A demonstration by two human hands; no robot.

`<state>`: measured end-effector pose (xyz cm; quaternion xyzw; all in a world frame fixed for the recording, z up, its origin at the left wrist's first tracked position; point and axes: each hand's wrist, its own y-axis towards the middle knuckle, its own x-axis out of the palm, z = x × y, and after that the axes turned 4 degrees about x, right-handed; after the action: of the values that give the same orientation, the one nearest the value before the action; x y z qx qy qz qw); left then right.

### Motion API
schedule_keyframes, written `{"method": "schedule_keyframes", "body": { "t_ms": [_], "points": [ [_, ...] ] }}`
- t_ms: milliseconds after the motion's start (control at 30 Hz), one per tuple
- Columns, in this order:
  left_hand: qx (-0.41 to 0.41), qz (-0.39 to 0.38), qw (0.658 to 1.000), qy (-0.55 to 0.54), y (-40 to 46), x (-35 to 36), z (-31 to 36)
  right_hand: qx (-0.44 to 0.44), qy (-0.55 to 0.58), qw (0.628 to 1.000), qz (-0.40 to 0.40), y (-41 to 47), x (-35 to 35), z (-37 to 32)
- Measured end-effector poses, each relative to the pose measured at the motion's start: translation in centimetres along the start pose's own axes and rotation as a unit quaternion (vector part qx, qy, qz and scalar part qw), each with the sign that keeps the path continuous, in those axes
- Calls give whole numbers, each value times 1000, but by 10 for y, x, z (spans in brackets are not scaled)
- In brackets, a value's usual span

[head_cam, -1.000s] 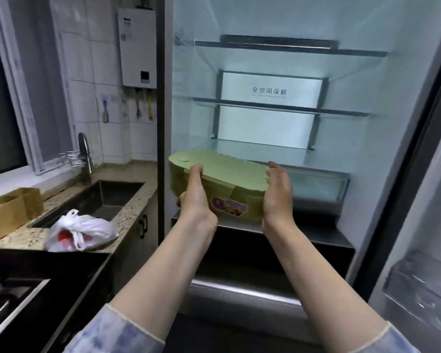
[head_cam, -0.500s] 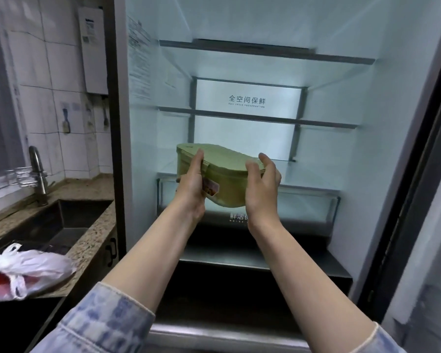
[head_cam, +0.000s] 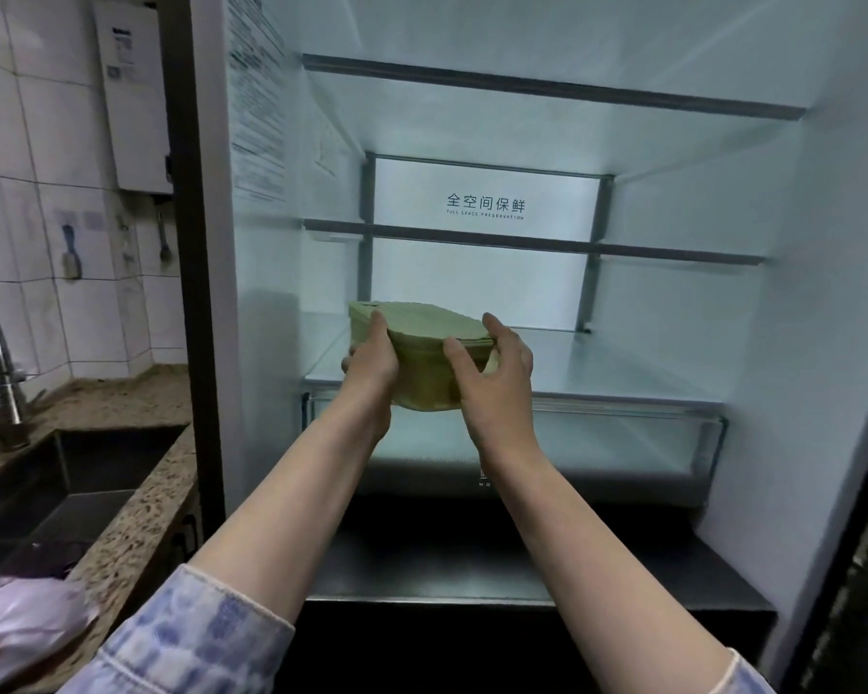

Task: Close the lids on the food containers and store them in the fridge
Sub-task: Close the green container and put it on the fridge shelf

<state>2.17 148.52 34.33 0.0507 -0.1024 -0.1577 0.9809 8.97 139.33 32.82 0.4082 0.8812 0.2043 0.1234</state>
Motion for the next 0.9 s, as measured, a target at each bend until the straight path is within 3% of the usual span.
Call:
{"method": "schedule_keyframes", "body": {
  "t_ms": [433,600,767,900],
  "points": [
    [91,113,989,37,50,7,-2,16,-96,995,34,58,47,18],
    [99,141,983,68,79,8,1,31,-159,985,-54,90,55,18],
    [103,118,986,60,109,-3,4,43,-177,971,-152,112,57,17],
    [106,119,976,146,120,-5,3,110,-145,961,-206,125,65,15]
  ]
}}
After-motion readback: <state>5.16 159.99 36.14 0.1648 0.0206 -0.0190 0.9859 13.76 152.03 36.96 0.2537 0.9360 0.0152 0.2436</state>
